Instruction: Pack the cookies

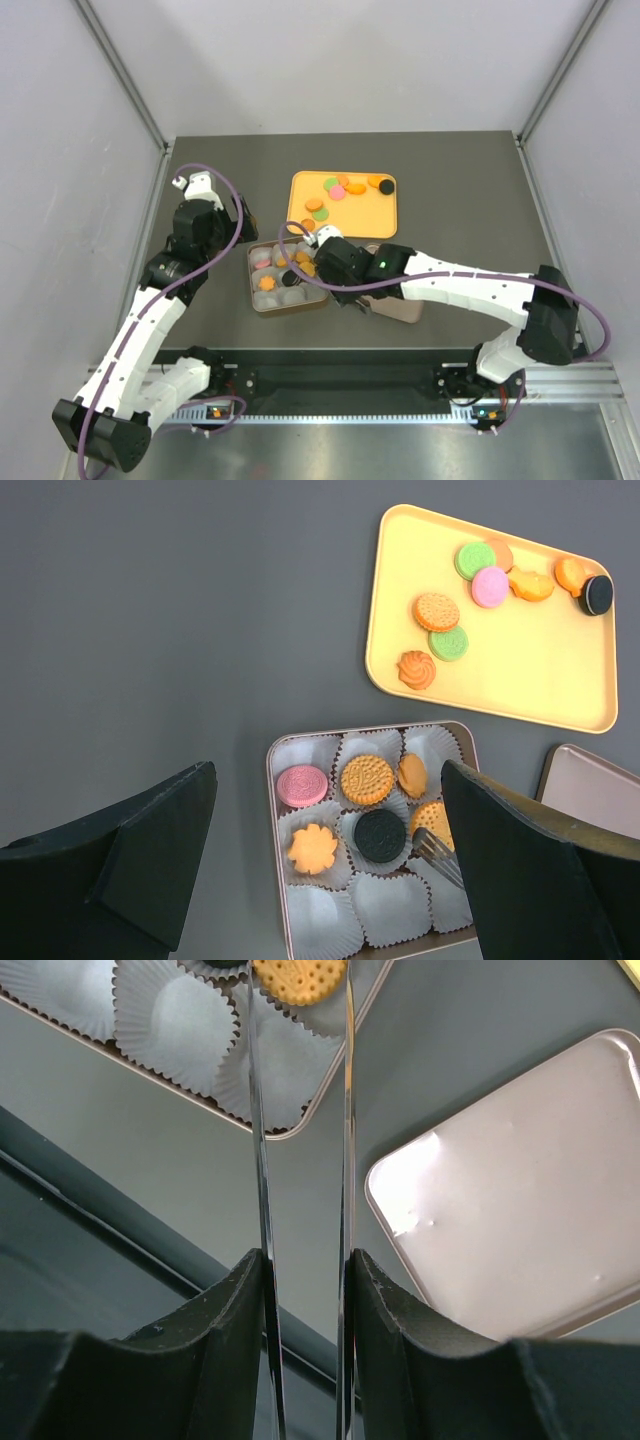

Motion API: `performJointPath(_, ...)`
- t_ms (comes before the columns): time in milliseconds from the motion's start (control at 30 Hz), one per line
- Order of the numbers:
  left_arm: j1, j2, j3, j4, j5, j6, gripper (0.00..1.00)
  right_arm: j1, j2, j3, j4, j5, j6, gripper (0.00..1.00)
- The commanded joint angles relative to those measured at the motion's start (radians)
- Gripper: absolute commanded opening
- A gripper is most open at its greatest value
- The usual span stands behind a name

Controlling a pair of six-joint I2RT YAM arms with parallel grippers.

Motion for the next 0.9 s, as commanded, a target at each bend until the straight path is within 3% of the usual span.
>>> performJointPath(0,0.007,-0.018,-0.006,0.057,0.005,-0.001,0.99,0.017,-0.002,0.062,-0.022,0.066,0.010,0.34)
performJointPath(867,0.009,-0.017,-0.006,0.055,0.005,-0.001,0.99,0.029,-0.017,0.080,-0.056,0.096,0.017,0.41)
